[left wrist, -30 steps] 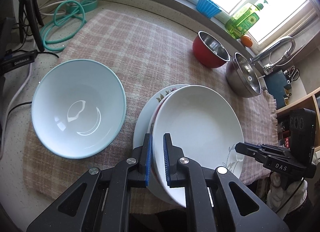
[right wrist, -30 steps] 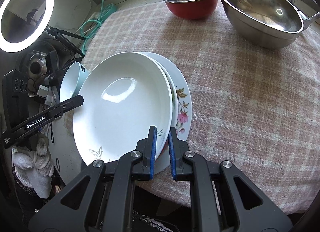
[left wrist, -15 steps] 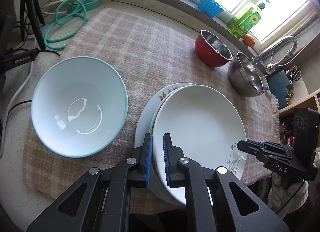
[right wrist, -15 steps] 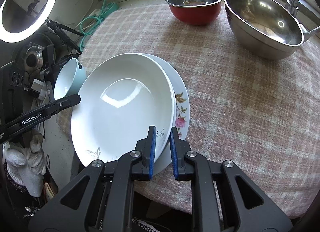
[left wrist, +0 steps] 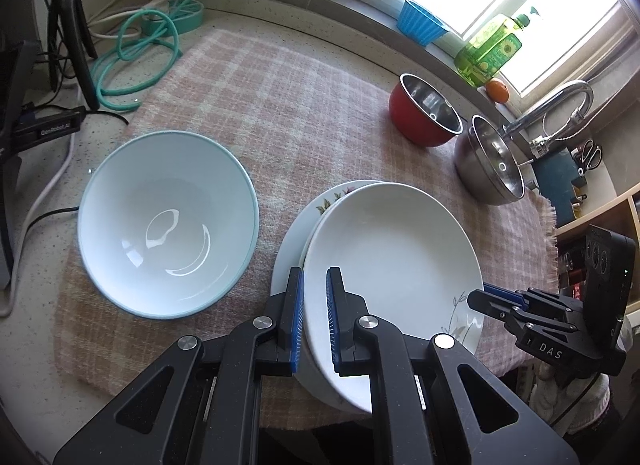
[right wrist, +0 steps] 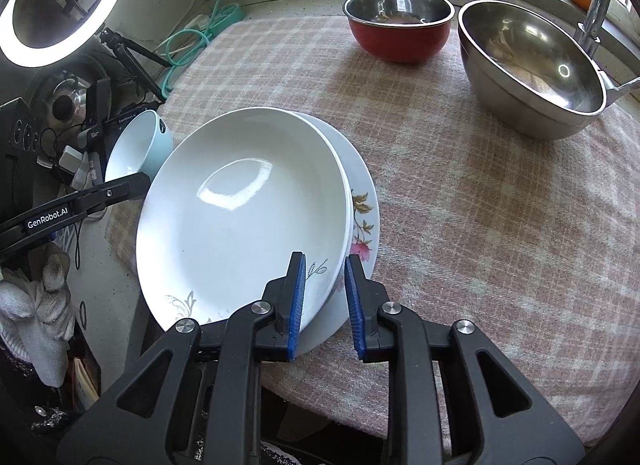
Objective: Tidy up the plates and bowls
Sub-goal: 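Open the right gripper and move it toward the steel bowls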
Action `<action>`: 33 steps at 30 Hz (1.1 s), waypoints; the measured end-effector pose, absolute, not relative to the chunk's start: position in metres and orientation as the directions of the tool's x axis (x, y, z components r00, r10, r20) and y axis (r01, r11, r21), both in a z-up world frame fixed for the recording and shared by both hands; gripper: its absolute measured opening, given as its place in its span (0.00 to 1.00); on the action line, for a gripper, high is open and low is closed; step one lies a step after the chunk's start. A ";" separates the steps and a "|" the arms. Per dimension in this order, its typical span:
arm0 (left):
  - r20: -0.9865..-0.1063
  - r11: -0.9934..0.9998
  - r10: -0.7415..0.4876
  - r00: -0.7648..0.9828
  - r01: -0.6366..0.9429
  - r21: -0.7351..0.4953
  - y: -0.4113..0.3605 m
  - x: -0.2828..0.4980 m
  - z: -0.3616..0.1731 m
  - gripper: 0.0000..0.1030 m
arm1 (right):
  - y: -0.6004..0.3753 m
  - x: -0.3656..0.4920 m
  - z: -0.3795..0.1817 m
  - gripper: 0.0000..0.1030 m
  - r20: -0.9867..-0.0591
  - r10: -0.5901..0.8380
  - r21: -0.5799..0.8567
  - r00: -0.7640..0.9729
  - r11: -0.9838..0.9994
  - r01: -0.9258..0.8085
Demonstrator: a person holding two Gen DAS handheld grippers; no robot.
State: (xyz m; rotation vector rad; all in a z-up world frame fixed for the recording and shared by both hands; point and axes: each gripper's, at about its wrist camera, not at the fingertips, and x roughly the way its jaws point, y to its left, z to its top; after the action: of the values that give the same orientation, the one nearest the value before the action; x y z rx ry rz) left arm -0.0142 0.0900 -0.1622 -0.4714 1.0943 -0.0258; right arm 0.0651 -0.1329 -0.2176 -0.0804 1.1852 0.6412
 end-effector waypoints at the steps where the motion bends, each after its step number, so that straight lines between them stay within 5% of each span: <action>1: -0.844 0.902 -0.246 0.476 -0.207 -0.380 0.090 -0.014 -0.159 0.09 | -0.136 0.066 -0.216 0.21 -0.875 0.427 0.272 0.226 0.822 -0.501; 5: -0.828 0.904 -0.249 0.502 -0.186 -0.385 0.083 -0.007 -0.146 0.09 | -0.153 0.068 -0.206 0.25 -0.857 0.444 0.287 0.260 0.832 -0.475; 7: -0.819 0.902 -0.262 0.511 -0.173 -0.396 0.076 -0.001 -0.142 0.11 | -0.166 0.072 -0.200 0.41 -0.846 0.448 0.291 0.288 0.842 -0.453; 11: -0.803 0.898 -0.294 0.518 -0.138 -0.417 0.057 0.013 -0.137 0.11 | -0.197 0.086 -0.188 0.47 -0.820 0.456 0.318 0.345 0.865 -0.388; 15: -0.786 0.887 -0.334 0.521 -0.108 -0.449 0.036 0.031 -0.137 0.24 | -0.235 0.105 -0.179 0.56 -0.796 0.456 0.349 0.399 0.883 -0.313; 21: -0.771 0.876 -0.384 0.508 -0.065 -0.478 0.002 0.063 -0.137 0.34 | -0.276 0.134 -0.171 0.62 -0.783 0.416 0.337 0.462 0.908 -0.247; 33: -0.768 0.863 -0.438 0.467 -0.022 -0.505 -0.045 0.139 -0.144 0.35 | -0.316 0.192 -0.178 0.66 -0.773 0.438 0.399 0.459 0.898 -0.186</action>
State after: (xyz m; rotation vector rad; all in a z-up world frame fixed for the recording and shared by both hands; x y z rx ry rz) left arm 0.1394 -0.0446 -0.1444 -0.4879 1.0642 -0.2679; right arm 0.1919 -0.3156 -0.1781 0.2745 1.0259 0.3900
